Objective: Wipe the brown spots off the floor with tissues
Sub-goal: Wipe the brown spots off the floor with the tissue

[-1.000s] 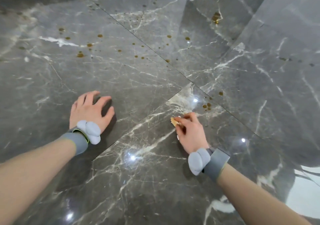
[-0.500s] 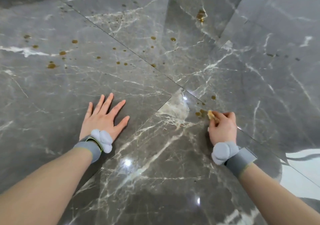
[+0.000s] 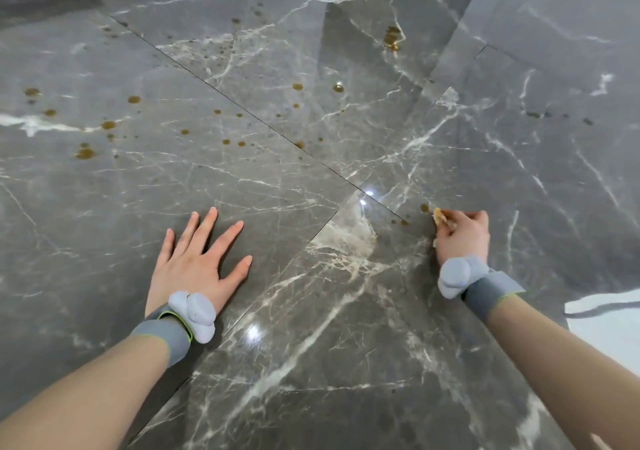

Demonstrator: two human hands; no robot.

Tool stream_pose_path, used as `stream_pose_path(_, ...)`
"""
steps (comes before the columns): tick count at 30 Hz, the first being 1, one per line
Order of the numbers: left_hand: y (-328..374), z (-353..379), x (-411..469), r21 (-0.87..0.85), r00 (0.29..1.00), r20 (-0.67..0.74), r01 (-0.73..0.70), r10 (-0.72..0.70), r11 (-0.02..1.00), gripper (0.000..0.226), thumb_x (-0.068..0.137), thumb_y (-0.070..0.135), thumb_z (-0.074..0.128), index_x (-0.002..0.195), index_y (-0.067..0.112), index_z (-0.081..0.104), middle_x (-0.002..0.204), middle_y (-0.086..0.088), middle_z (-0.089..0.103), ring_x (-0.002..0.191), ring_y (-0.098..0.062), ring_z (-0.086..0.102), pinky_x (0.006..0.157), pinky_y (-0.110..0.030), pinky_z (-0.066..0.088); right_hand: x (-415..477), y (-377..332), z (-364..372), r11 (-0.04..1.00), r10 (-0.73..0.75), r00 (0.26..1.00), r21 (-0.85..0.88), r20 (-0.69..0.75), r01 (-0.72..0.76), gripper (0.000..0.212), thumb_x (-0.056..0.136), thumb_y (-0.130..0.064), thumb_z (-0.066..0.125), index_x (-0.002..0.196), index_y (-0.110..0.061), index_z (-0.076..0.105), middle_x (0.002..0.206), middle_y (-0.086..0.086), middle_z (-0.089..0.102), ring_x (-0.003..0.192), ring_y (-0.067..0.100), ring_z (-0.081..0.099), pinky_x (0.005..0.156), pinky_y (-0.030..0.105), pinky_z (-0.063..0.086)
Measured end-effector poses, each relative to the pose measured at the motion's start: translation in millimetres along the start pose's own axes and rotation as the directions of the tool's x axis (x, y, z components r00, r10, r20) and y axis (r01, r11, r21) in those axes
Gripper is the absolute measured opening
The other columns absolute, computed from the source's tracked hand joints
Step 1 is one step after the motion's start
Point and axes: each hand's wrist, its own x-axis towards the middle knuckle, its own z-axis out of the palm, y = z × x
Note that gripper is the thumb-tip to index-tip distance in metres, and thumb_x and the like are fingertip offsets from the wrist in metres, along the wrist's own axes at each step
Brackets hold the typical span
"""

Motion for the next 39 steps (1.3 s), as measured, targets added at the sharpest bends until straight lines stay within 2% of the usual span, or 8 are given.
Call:
stream_pose_path(6, -1, 2, -1, -0.024, 1.0, -0.018, -0.003, 0.002, 1.0, 0.073, 0.077, 0.072, 0.008, 0.142, 0.045, 0.026, 0.156, 0.009, 0.008, 0.144, -0.013, 0.002, 0.116, -0.037, -0.003, -59, -44, 32, 0.826, -0.564, 0.791, 0.169, 0.236, 0.538, 0.027, 0.086, -0.004, 0.057, 0.111, -0.009, 0.065, 0.107, 0.01, 0.05, 0.082, 0.017, 0.05, 0.084, 0.019, 0.037)
stream_pose_path(11, -2, 1, 0, -0.014, 1.0, -0.022, -0.002, 0.002, 1.0, 0.074, 0.076, 0.071, 0.006, 0.142, 0.045, 0.024, 0.157, 0.008, 0.007, 0.144, -0.013, 0.001, 0.115, -0.035, -0.007, -1, -7, 14, 0.975, -0.223, 0.975, 0.028, 0.02, 0.222, 0.026, 0.087, -0.006, 0.055, 0.111, -0.006, 0.065, 0.114, 0.021, 0.048, 0.094, 0.035, 0.054, 0.089, 0.031, 0.04)
stream_pose_path(15, -1, 1, -1, -0.014, 1.0, -0.026, 0.0, -0.001, 1.0, 0.073, 0.076, 0.071, 0.007, 0.142, 0.045, 0.024, 0.157, 0.008, 0.008, 0.144, -0.013, 0.001, 0.114, -0.034, -0.007, 35, -3, 11, 0.993, 0.114, 0.992, -0.019, -0.046, -0.115, 0.027, 0.091, -0.011, 0.046, 0.111, -0.004, 0.063, 0.124, 0.023, 0.041, 0.105, 0.038, 0.05, 0.094, 0.032, 0.037)
stream_pose_path(19, -1, 2, 0, -0.011, 1.0, -0.029, 0.0, -0.001, 1.0, 0.072, 0.077, 0.071, 0.009, 0.142, 0.045, 0.026, 0.157, 0.008, 0.01, 0.144, -0.013, 0.003, 0.115, -0.036, -0.004, 12, -41, 28, 0.981, -0.189, 0.969, -0.006, 0.162, 0.193, 0.032, 0.09, -0.006, 0.049, 0.12, -0.01, 0.059, 0.126, 0.019, 0.044, 0.107, 0.036, 0.052, 0.096, 0.029, 0.034)
stream_pose_path(24, -1, 3, -1, -0.017, 1.0, -0.028, -0.001, 0.001, 1.0, 0.072, 0.076, 0.071, 0.009, 0.142, 0.045, 0.026, 0.156, 0.008, 0.011, 0.144, -0.014, 0.004, 0.116, -0.037, -0.003, -50, -59, 34, 0.777, -0.621, 0.684, 0.181, 0.384, 0.603, 0.032, 0.088, -0.007, 0.055, 0.119, -0.014, 0.061, 0.115, 0.008, 0.051, 0.092, 0.02, 0.055, 0.086, 0.012, 0.032)
stream_pose_path(29, -3, 4, -1, -0.006, 1.0, -0.021, -0.002, 0.002, 1.0, 0.072, 0.077, 0.07, 0.007, 0.142, 0.045, 0.024, 0.157, 0.008, 0.009, 0.144, -0.014, 0.002, 0.115, -0.037, -0.004, 1, 5, 6, 0.968, -0.248, 0.967, -0.036, 0.051, 0.25, 0.031, 0.086, -0.003, 0.053, 0.115, -0.006, 0.062, 0.113, 0.023, 0.049, 0.099, 0.039, 0.053, 0.092, 0.034, 0.039)
stream_pose_path(32, -2, 4, 0, -0.002, 1.0, -0.027, -0.011, 0.01, 1.0, 0.071, 0.078, 0.068, 0.007, 0.142, 0.044, 0.026, 0.157, 0.007, 0.01, 0.144, -0.015, 0.003, 0.116, -0.037, -0.003, 18, 12, 5, 0.999, 0.022, 0.998, -0.047, -0.054, -0.025, 0.027, 0.089, -0.005, 0.046, 0.109, -0.001, 0.063, 0.117, 0.024, 0.044, 0.096, 0.04, 0.052, 0.091, 0.031, 0.037)
stream_pose_path(39, -2, 5, -1, -0.021, 1.0, -0.03, -0.009, 0.008, 1.0, 0.069, 0.079, 0.068, 0.012, 0.141, 0.043, 0.03, 0.156, 0.006, 0.015, 0.144, -0.015, 0.007, 0.116, -0.038, -0.001, -49, -92, 59, 0.88, -0.474, 0.851, 0.128, 0.226, 0.457, 0.027, 0.089, 0.0, 0.045, 0.112, -0.002, 0.06, 0.11, 0.003, 0.052, 0.093, 0.018, 0.055, 0.083, 0.012, 0.035)
